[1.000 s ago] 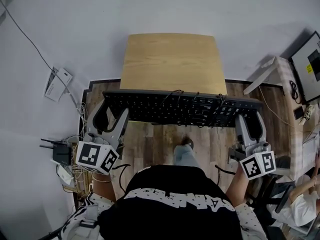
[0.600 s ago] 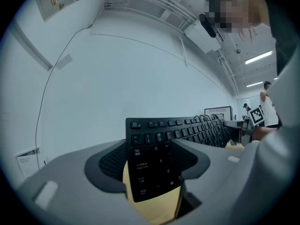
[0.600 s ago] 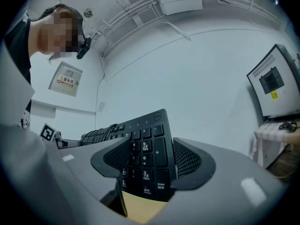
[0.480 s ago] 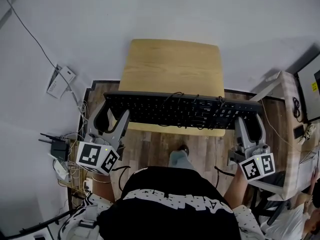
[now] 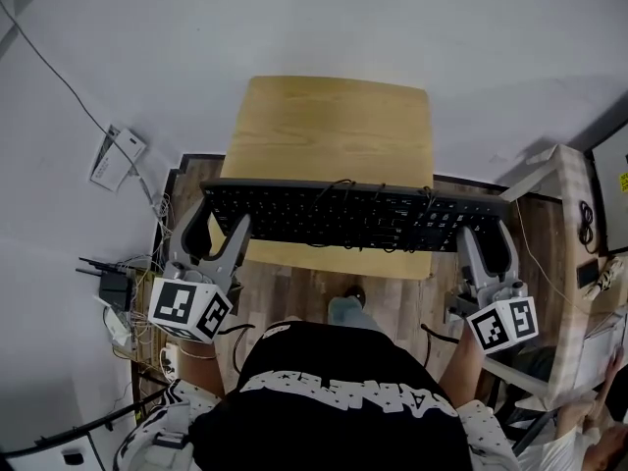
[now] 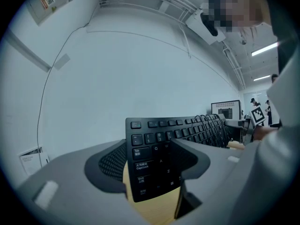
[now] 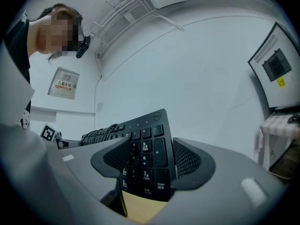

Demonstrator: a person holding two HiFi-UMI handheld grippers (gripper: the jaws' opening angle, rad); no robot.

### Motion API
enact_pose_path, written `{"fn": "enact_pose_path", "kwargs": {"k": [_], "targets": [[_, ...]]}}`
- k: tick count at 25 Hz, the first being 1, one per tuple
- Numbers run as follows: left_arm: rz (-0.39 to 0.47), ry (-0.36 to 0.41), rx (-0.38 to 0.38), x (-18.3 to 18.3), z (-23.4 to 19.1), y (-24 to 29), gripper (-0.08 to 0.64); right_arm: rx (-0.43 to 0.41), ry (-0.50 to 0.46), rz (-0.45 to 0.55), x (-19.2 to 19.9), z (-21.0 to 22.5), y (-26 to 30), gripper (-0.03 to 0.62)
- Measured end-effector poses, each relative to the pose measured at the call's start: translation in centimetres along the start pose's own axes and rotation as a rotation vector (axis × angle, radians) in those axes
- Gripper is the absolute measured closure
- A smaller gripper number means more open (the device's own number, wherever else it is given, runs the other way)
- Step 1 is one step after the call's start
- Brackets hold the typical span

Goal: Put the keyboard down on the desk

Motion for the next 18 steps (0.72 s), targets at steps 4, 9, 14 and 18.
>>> {"fn": "enact_pose_path", "kwargs": {"k": [4,9,14,18], "targets": [[-0.002,-0.007,0.007,0.19,-0.1,-0.04,0.295,0.005,-0.005,-0.004,-0.14,-0.3,-0.23,0.297],[0.002,-0.01,0.014,0.27,-0.23,0.22,0.294,0.011,-0.009,-0.005,-0.18,-0.26,-0.1,0.296],[-0.013,-0.011,0.016,0.89,-0.07,0.53,0.293,0.015,0.001,-0.016,0.45,0.08,-0.23,0.298],[-0.014,-0.013,0.021,0.63,-0.01,0.58,0.293,0.02,-0.006,-0.01,0.27,-0.02,-0.3,0.296]]}}
Point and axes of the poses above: the fingertips, and each gripper's own axes: y forward along the fingers, z to its right, x out of its underside, the point moved 9 cm from there along -y, backward along the fingers, and after that the axes turned 10 degrees about -x, right-handed, at the moved point
